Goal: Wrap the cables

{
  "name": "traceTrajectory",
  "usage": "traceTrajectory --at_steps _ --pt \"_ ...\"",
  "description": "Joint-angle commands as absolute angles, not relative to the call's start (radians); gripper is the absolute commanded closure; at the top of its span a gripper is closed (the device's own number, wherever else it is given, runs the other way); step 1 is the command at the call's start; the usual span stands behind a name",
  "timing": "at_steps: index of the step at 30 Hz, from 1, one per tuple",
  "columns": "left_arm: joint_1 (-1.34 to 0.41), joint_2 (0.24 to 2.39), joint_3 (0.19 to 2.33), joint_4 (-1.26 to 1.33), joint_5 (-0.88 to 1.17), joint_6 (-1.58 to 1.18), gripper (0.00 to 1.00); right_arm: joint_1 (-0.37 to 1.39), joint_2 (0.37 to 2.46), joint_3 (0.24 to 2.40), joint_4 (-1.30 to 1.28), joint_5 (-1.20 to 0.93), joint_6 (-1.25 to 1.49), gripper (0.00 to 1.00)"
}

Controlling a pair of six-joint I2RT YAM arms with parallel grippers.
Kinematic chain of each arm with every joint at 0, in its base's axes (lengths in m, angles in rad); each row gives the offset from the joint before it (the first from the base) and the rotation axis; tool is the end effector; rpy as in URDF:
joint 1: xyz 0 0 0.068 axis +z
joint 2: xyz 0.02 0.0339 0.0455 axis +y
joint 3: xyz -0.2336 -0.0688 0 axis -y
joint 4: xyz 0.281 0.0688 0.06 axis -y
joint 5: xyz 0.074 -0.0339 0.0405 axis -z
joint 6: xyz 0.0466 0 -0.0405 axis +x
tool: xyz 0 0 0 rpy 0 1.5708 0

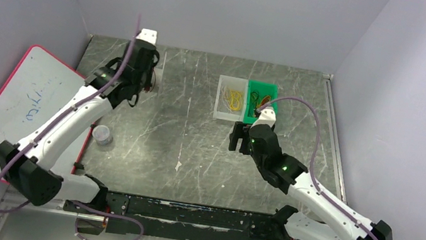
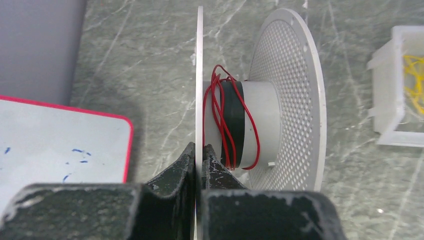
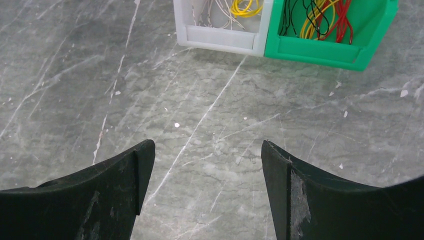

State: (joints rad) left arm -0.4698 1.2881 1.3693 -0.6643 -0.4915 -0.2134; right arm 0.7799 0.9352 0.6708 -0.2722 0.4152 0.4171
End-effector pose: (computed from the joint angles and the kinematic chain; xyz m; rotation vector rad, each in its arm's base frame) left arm 0.3007 -0.1280 0.3571 -0.0125 2.0797 0.1154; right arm 0.2041 0.1754 0.2263 -0.1287 2.0672 0.3011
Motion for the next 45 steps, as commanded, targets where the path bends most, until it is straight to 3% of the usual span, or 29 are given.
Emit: traceTrajectory --at_steps 1,17,28,45 --pt "-0.585 1.356 1.437 -0.657 -0.780 -0.134 0.93 0.773 0.958 0.664 -0.253 0.449 0.431 0.19" --pt "-0.768 1.737 1.546 -0.616 -1.182 0.018 0.93 0.772 0.870 0.617 -0.285 0.492 0.468 0.18" --pt "-0.806 2.006 1.654 -0.604 -1.256 0.087 0.93 0.772 0.808 0.559 -0.273 0.445 0.527 0.18" --pt "-0.819 2.246 1.758 -0.712 -1.186 0.000 0.92 0.772 0.822 0.528 -0.242 0.388 0.518 0.18"
